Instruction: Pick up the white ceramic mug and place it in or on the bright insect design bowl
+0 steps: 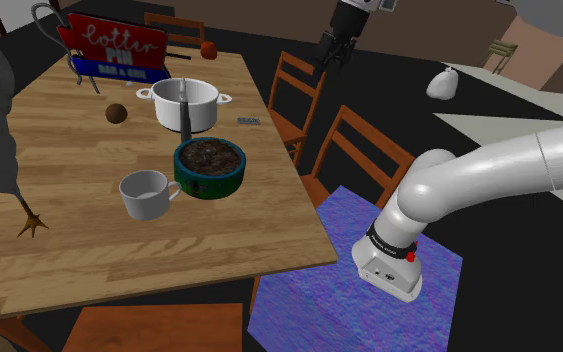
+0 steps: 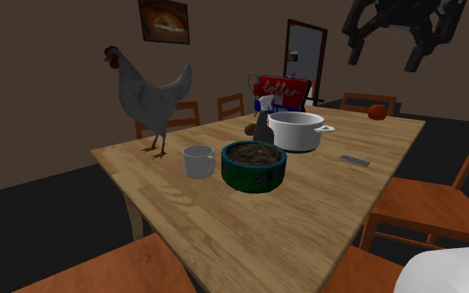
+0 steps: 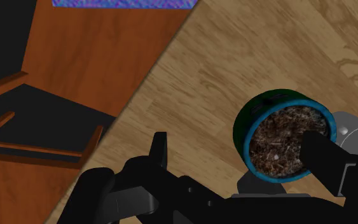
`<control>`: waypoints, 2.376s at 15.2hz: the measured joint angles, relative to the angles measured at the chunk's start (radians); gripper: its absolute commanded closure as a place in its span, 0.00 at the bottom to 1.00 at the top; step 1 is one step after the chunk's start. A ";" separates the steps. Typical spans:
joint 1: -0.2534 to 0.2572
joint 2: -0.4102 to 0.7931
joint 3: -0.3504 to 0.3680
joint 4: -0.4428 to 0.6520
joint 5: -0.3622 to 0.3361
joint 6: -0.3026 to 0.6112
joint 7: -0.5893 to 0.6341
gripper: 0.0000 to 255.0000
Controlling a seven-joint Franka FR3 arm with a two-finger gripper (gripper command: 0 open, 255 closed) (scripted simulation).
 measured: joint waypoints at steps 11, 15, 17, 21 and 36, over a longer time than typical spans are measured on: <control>0.049 0.143 0.191 -0.008 0.055 0.163 0.183 0.00; 0.063 0.236 0.276 0.007 0.060 0.244 0.267 0.00; 0.067 0.288 0.315 0.028 0.054 0.277 0.308 0.00; 0.074 0.411 0.399 0.087 0.024 0.338 0.406 0.00; 0.195 1.009 0.574 0.499 -0.329 0.402 0.838 0.00</control>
